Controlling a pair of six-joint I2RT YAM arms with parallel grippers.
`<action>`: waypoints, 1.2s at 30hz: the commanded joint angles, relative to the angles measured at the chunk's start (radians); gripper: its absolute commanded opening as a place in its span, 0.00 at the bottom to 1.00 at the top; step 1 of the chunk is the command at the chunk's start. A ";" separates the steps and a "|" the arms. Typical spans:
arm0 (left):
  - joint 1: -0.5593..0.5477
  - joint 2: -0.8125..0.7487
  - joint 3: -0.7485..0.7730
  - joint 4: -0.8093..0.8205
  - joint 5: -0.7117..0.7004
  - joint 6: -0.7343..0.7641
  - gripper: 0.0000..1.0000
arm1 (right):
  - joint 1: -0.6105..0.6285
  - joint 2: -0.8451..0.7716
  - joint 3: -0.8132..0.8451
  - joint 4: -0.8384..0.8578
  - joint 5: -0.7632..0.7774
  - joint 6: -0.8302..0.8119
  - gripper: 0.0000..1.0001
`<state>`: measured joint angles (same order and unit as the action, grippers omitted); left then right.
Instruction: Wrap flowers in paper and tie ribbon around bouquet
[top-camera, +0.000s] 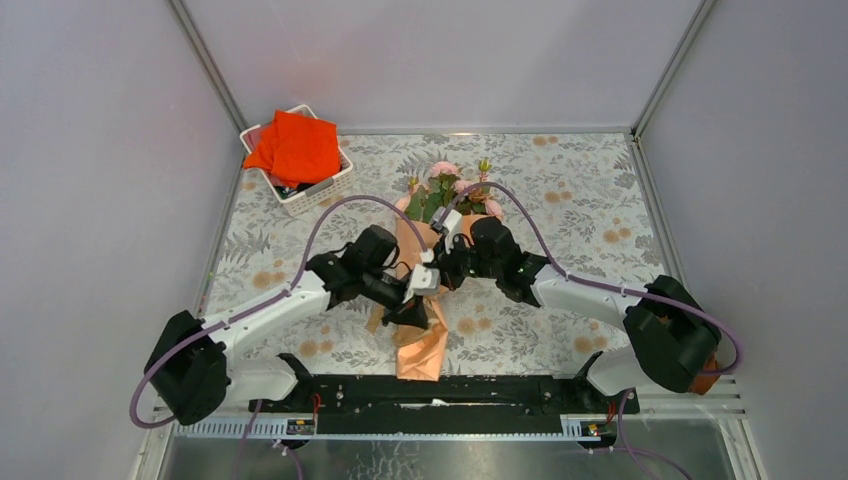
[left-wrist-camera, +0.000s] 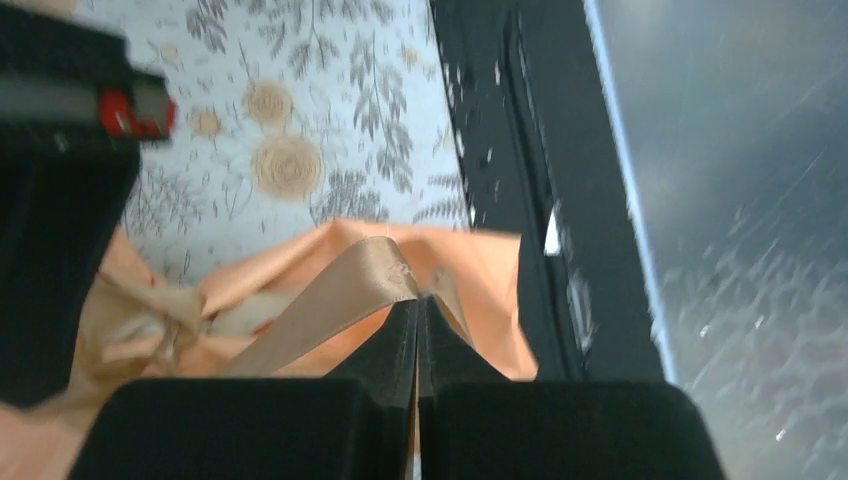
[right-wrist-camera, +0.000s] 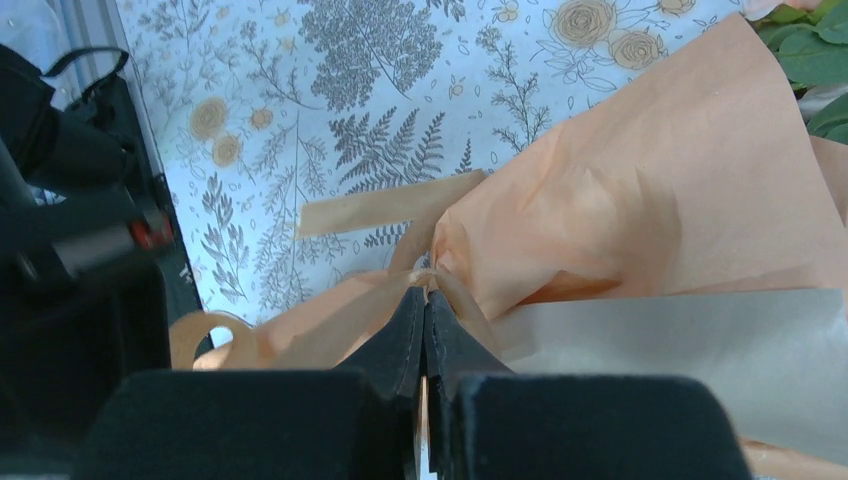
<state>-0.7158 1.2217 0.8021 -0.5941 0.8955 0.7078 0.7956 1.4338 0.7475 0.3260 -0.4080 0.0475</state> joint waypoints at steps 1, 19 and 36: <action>-0.051 0.046 -0.077 0.607 0.107 -0.744 0.00 | -0.006 0.005 0.082 -0.005 0.039 0.104 0.00; -0.192 0.026 -0.233 0.904 -0.131 -0.502 0.53 | -0.017 -0.030 0.110 -0.138 0.065 0.174 0.00; 0.382 -0.168 -0.257 0.564 -0.089 -0.369 0.52 | 0.043 0.058 0.207 -0.153 0.072 0.318 0.00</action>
<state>-0.3786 1.0645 0.6304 -0.2096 0.8375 0.4591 0.8162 1.4727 0.9085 0.1093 -0.3550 0.2703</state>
